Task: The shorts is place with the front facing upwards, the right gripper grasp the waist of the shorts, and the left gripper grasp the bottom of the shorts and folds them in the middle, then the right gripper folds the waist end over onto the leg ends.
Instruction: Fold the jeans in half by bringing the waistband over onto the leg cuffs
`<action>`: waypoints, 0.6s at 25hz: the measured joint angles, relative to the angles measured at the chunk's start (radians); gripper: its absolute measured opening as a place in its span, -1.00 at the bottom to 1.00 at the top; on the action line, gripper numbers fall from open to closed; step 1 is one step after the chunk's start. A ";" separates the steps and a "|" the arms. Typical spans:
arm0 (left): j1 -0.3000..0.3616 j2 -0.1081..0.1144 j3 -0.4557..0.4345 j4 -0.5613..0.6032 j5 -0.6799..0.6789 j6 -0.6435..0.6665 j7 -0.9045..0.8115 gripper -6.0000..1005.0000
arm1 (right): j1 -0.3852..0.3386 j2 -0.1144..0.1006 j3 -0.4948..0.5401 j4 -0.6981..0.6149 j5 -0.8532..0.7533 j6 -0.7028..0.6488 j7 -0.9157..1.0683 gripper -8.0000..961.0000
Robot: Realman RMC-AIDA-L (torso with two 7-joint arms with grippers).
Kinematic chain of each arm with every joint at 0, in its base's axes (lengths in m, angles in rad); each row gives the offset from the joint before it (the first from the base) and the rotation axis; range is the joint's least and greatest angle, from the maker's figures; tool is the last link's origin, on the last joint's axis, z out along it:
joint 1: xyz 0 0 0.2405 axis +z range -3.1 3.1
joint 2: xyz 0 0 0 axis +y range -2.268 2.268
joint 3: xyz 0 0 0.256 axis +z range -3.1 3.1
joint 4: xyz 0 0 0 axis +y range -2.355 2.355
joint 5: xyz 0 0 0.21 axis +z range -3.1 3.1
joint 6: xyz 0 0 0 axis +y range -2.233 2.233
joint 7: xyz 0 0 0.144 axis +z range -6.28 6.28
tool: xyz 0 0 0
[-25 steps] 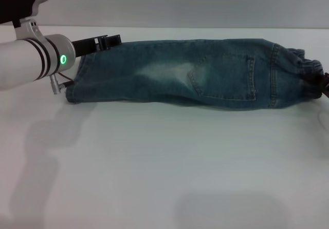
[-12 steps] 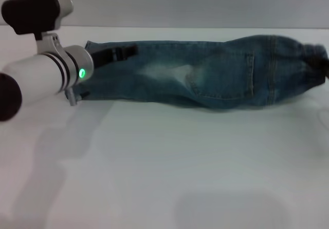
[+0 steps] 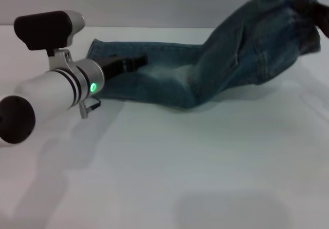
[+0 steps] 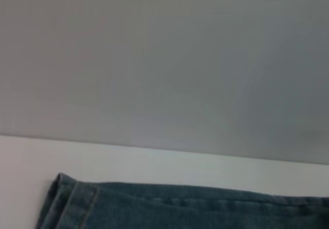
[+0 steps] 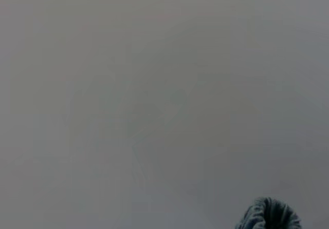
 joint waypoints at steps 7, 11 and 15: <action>-0.006 0.000 0.062 -0.016 -0.060 0.041 -0.001 0.66 | 0.074 -0.007 -0.082 -0.108 -0.008 0.022 0.082 -0.84; -0.010 0.000 0.144 -0.019 -0.126 0.100 -0.001 0.66 | 0.159 -0.010 -0.090 -0.112 -0.053 0.053 0.100 -0.84; -0.023 -0.002 0.193 -0.020 -0.156 0.122 -0.001 0.66 | 0.236 -0.007 -0.099 -0.104 -0.119 0.089 0.104 -0.85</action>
